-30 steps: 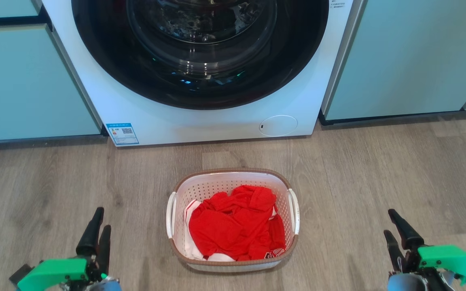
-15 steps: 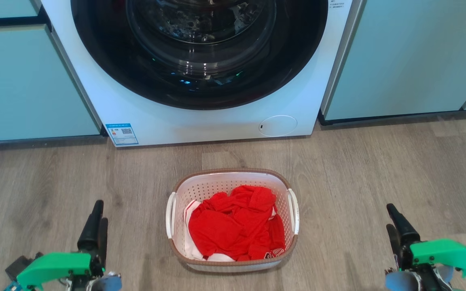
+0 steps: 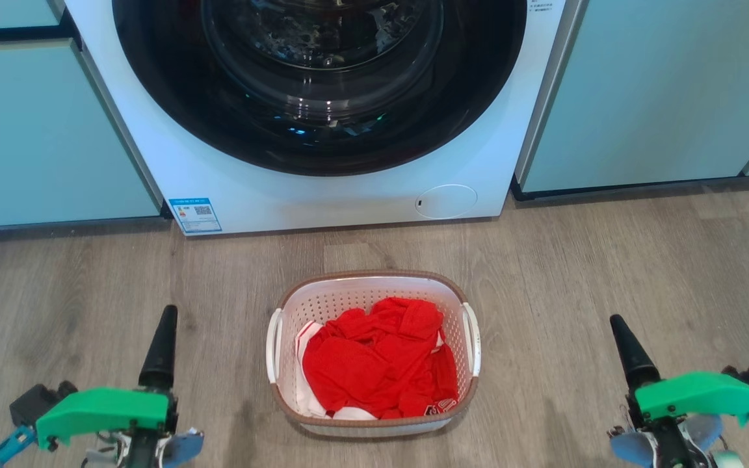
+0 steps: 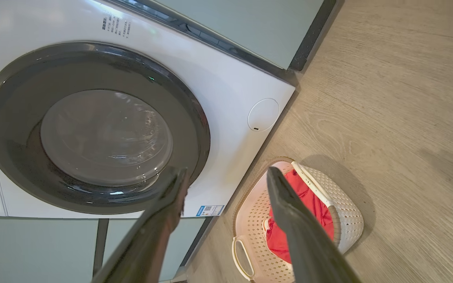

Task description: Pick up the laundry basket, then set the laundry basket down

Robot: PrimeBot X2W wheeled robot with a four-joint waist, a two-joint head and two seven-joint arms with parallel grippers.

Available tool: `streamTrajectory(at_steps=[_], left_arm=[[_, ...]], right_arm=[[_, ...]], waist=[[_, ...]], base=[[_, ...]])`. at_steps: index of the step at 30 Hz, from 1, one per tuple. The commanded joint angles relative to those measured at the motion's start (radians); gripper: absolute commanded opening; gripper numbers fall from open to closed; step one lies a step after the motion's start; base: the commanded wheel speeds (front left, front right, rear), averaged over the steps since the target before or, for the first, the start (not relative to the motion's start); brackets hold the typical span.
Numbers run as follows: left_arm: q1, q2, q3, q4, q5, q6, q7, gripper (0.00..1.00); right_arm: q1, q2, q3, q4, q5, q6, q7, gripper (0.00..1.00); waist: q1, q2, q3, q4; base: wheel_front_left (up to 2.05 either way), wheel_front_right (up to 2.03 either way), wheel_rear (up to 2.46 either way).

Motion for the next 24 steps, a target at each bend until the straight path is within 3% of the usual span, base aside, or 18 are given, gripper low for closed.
streamTrajectory(at_steps=[1, 24], left_arm=[[-0.048, 0.012, 0.0, -0.049, 0.053, 0.007, -0.013, 1.0], [-0.034, 0.016, -0.062, -0.097, 0.46, 0.049, -0.079, 1.0]], right_arm=[[-0.052, -0.008, 0.015, -0.047, -0.049, 0.0, -0.016, 1.0], [-0.057, -0.011, 0.108, -0.074, -0.385, 0.0, -0.08, 1.0]], waist=[[0.0, 0.0, 0.0, -0.001], [0.0, 0.0, 0.002, -0.005]], base=[[0.0, 0.0, 0.0], [0.0, 0.0, 0.0]])
